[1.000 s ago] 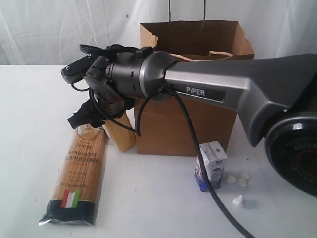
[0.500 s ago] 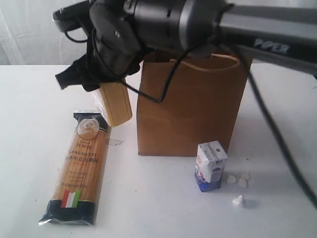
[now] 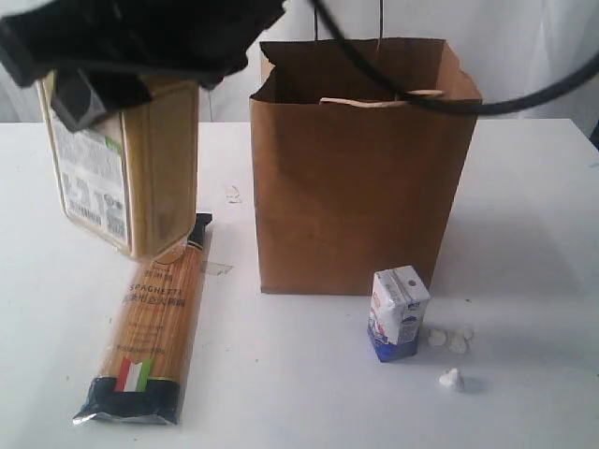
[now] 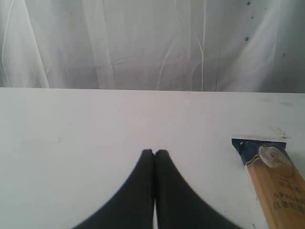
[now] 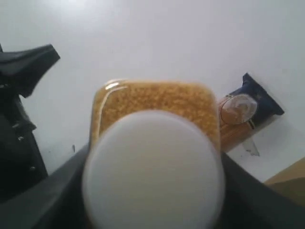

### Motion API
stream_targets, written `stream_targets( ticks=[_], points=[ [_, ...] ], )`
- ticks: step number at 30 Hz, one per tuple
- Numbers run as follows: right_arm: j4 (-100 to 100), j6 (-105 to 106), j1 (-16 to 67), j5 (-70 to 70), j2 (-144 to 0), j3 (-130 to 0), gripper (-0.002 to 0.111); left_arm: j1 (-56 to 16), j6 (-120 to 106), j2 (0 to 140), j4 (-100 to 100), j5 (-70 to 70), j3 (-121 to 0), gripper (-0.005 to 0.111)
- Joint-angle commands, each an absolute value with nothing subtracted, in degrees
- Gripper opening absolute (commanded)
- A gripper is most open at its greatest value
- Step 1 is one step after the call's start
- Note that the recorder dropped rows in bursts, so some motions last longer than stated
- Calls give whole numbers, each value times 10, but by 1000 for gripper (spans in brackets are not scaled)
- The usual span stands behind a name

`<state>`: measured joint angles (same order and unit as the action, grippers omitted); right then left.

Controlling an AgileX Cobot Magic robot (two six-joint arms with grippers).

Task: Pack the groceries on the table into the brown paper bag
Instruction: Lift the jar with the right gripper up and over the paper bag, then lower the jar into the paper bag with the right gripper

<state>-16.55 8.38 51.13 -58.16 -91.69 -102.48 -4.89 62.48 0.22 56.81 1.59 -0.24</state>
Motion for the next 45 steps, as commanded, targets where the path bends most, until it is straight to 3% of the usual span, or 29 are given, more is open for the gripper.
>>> stream_targets(
  ticks=[1, 10, 20, 29, 37, 42, 45],
  points=[
    [-130, 100, 509, -569, -831, -1028, 0, -53, 625, 0, 574, 18, 0, 1],
    [154, 46, 508, -625, -721, -1028, 0, -53, 625, 0, 574, 18, 0, 1],
    [301, -27, 489, -499, -716, -1005, 0, -53, 625, 0, 574, 18, 0, 1],
    [299, -93, 435, -365, -720, -918, 0, -53, 625, 0, 574, 18, 0, 1],
    [248, -246, 326, -192, -709, -816, 0, -53, 625, 0, 574, 18, 0, 1],
    [191, -292, 253, -289, -745, -805, 0, -53, 625, 0, 574, 18, 0, 1],
    [80, -232, 229, -256, -751, -805, 0, -53, 625, 0, 574, 18, 0, 1]
  ],
)
